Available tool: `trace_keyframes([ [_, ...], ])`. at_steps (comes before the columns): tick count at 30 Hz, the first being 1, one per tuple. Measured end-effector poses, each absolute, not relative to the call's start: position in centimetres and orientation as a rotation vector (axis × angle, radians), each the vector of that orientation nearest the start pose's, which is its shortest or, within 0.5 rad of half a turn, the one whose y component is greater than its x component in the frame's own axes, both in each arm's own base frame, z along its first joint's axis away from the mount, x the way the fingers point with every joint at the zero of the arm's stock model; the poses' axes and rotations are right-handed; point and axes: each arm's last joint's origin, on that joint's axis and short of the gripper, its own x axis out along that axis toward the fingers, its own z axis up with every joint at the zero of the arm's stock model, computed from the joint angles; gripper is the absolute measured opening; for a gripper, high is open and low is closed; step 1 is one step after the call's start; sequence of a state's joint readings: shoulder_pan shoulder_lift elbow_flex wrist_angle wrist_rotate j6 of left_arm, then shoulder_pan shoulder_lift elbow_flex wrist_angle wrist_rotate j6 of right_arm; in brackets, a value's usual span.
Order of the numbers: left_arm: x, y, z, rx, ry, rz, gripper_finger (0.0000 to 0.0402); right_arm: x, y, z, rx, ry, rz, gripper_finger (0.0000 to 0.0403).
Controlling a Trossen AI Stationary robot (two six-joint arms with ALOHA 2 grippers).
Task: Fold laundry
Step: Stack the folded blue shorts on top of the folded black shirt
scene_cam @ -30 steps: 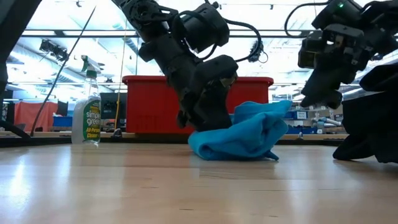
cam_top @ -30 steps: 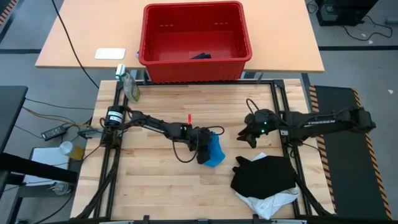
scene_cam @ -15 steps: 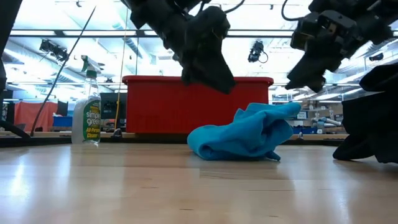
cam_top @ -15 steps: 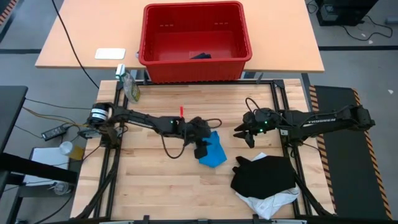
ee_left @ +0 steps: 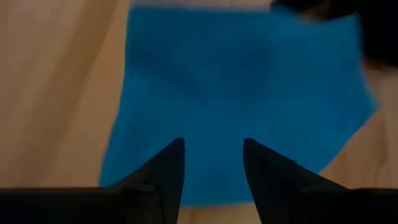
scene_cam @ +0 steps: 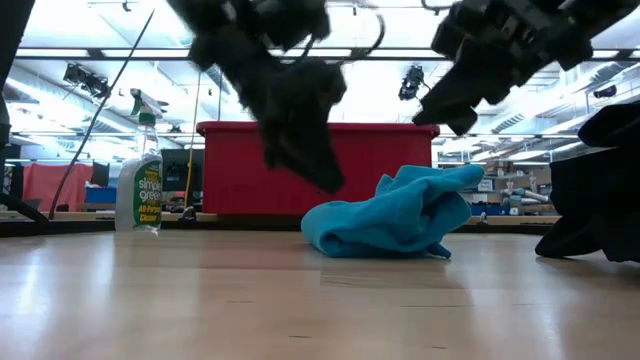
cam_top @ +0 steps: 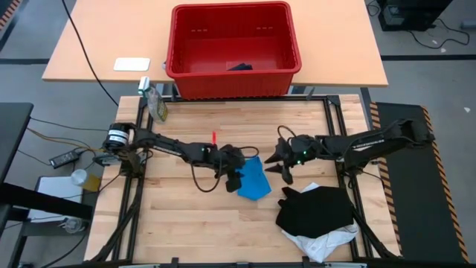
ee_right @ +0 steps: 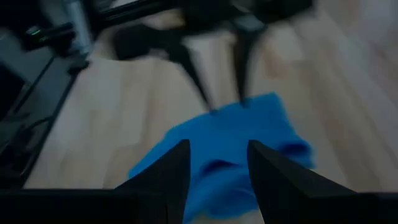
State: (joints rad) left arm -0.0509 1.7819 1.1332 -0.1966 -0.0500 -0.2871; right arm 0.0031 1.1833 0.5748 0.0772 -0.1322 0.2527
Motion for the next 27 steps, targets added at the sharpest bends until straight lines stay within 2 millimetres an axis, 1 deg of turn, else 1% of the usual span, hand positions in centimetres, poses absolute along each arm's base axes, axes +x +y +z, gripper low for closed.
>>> trace_keyframes([
  [2, 36.4, -1.7, 17.6, -0.284, 0.806, 0.123, 0.0164, 24.5, 1.3, 20.9, 0.239, 0.549, 0.105, 0.0165],
  [4, 36.4, -1.7, 17.4, -0.331, 0.725, 0.122, 0.0164, 25.1, 1.9, 20.4, 0.205, 0.58, 0.116, 0.0165],
  [6, 36.4, -1.7, 17.3, -0.346, 0.697, 0.122, 0.0164, 25.8, 2.3, 19.8, 0.181, 0.601, 0.116, 0.0165],
  [8, 36.4, -1.6, 17.2, -0.344, 0.694, 0.14, 0.0164, 26.6, 2.3, 18.9, 0.166, 0.623, 0.117, 0.0165],
  [12, 36.3, -0.7, 17.1, -0.347, 0.706, 0.19, 0.0164, 28.4, 2.2, 17.0, 0.159, 0.593, 0.129, 0.0165],
  [14, 36.2, -0.4, 17.0, -0.378, 0.712, 0.217, 0.0164, 29.0, 2.2, 16.0, 0.164, 0.601, 0.125, 0.0164],
  [17, 35.9, -0.3, 16.7, -0.413, 0.751, 0.242, 0.0164, 29.3, 2.1, 14.2, 0.183, 0.671, 0.093, 0.016],
  [20, 35.5, -0.7, 16.2, -0.415, 0.786, 0.242, 0.0164, 29.3, 1.9, 13.1, 0.2, 0.718, 0.05, 0.0155],
  [25, 33.8, -1.4, 14.1, -0.474, 0.882, 0.287, 0.0164, 29.5, 1.1, 12.9, 0.222, 0.704, -0.006, 0.015],
  [27, 33.3, -1.7, 13.9, -0.488, 0.885, 0.288, 0.0164, 29.5, 0.7, 12.8, 0.249, 0.705, -0.028, 0.015],
])
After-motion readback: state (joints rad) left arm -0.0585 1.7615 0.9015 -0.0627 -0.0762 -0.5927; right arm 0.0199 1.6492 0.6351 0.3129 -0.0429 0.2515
